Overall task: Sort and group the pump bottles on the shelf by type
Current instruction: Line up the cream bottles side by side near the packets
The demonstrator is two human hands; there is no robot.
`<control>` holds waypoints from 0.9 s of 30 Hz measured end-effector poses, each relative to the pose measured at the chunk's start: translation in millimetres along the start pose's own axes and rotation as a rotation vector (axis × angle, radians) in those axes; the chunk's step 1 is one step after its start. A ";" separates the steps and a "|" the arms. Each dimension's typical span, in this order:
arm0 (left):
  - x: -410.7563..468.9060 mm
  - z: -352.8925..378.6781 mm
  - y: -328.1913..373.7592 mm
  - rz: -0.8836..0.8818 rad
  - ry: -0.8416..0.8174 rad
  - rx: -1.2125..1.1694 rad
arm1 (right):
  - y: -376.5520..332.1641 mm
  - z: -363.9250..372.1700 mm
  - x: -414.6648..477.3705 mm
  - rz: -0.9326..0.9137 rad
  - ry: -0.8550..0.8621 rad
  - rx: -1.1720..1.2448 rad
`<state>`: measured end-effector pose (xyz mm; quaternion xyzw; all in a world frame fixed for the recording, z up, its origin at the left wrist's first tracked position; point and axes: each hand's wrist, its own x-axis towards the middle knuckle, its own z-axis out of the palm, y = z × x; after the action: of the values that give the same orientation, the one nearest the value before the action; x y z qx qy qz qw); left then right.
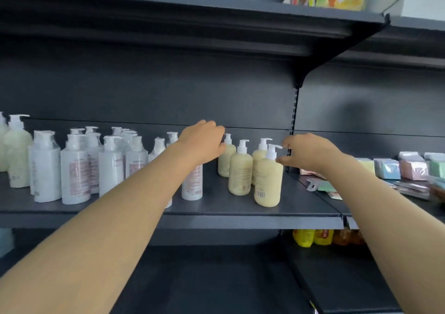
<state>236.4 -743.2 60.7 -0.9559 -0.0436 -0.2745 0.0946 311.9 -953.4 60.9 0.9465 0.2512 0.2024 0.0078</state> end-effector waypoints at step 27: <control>222.8 180.9 -22.4 -0.242 0.106 -0.328 | 51.4 114.6 246.2 -0.109 -0.075 0.407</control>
<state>515.2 -677.3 32.6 -0.9306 -0.1077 -0.3370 -0.0936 575.5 -870.5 55.1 0.9204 0.3372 0.1117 -0.1632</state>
